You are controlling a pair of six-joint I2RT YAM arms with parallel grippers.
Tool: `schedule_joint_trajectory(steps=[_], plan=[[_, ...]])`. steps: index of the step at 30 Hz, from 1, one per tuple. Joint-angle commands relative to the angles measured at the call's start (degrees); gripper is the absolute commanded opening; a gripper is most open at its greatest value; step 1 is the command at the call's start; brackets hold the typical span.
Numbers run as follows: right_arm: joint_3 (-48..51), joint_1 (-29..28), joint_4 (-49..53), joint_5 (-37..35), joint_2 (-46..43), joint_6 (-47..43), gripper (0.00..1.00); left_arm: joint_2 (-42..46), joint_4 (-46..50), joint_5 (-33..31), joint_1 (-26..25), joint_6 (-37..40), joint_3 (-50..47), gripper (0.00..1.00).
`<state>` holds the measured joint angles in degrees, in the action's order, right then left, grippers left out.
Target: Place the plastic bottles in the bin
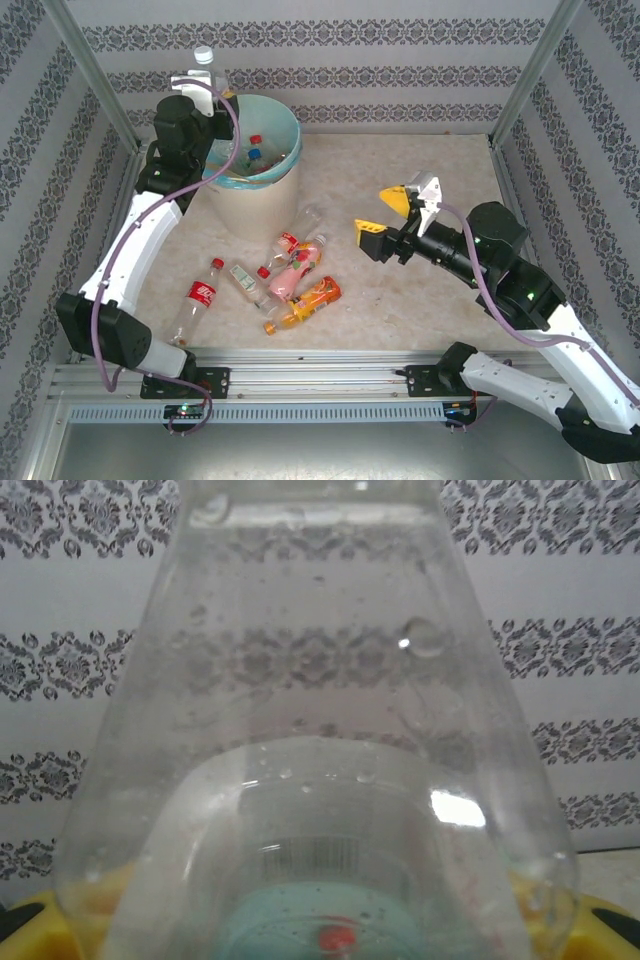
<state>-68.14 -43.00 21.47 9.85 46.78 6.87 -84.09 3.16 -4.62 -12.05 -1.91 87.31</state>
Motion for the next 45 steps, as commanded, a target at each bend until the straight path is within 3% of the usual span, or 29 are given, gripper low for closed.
schedule_joint_trajectory(steps=[1, 22, 27, 32, 35, 45], plan=[[-1.60, -0.34, 0.85, -0.04, 0.85, -0.38, 0.80, -1.21, -4.50, 0.42, 0.30, -0.47, -1.44, 0.53], [-1.47, -0.33, 0.67, -0.21, 1.01, 2.32, 0.79, -4.67, -0.24, 0.82, 2.20, -0.95, -2.66, 0.60], [-1.45, -0.33, 0.40, -0.29, 1.76, 2.28, 0.80, -3.89, -0.71, 1.41, 2.74, -1.04, -3.97, 0.66], [-1.92, -0.43, 0.32, 0.38, 2.52, 2.45, 0.80, -3.21, -0.63, 2.66, 3.23, -1.47, -3.84, 0.82], [-1.32, -0.43, -0.04, 0.13, 2.43, 2.42, 0.80, -2.79, -0.75, 3.69, 3.38, -1.70, -3.64, 0.87], [-0.84, -0.46, 0.17, 0.45, 2.22, 2.01, 0.80, -1.98, 0.91, 4.30, 3.48, -1.95, -2.51, 0.86]])
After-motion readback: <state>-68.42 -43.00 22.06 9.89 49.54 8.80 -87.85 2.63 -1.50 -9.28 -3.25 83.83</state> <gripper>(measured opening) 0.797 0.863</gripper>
